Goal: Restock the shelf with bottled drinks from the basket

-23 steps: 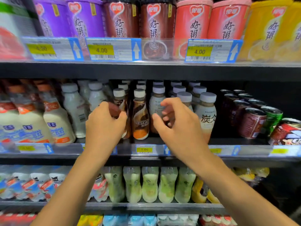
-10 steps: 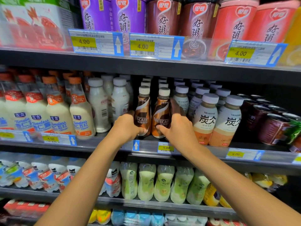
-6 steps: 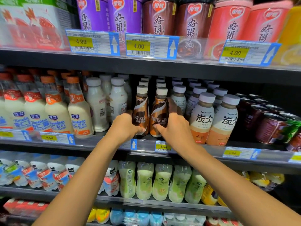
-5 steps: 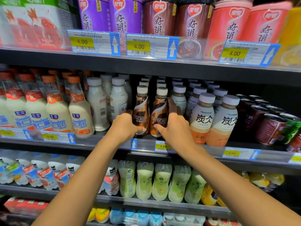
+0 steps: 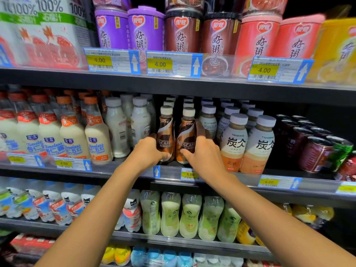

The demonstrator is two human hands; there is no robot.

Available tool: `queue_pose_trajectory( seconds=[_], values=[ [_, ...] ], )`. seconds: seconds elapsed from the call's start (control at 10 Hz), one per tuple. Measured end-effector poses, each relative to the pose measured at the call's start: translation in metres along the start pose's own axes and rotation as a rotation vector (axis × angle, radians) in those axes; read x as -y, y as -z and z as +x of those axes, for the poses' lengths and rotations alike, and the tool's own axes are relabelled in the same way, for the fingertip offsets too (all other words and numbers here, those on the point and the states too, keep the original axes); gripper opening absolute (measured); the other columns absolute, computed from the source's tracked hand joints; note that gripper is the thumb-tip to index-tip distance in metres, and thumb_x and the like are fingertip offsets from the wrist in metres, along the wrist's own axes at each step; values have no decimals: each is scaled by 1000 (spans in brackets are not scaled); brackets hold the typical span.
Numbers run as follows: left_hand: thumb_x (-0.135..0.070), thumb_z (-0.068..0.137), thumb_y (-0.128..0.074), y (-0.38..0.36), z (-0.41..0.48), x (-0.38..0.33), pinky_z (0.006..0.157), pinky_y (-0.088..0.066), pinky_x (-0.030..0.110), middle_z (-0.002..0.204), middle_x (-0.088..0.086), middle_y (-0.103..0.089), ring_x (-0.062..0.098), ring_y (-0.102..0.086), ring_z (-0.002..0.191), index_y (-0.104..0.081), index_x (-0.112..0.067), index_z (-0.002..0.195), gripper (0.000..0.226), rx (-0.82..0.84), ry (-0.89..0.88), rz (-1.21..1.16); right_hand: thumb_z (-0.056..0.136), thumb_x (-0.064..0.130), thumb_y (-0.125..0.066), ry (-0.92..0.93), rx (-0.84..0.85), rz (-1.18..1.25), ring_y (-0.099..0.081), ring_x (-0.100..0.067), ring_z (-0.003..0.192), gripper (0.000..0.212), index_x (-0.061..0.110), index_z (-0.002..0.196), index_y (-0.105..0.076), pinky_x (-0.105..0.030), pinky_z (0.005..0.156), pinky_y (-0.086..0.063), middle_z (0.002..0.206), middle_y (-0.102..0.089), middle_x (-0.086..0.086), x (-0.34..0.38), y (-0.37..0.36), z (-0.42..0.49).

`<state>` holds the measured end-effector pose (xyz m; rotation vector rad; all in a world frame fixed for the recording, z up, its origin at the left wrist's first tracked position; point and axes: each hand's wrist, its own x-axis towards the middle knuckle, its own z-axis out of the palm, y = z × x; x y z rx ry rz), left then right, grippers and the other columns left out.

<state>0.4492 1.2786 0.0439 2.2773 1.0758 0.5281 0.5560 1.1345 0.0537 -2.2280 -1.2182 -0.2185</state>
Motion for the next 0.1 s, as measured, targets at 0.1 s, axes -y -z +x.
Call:
queue_pose_trajectory(
  seconds=[0.1],
  values=[
    [-50, 81, -73, 5, -12, -5, 62, -45, 32, 81, 4, -63, 21, -59, 75, -57, -12, 84, 42, -56, -24, 71, 94, 45, -57, 24, -86, 48, -58, -30, 94, 33, 16, 94, -41, -37, 72, -46, 96, -53, -5, 0, 6, -7]
  ],
)
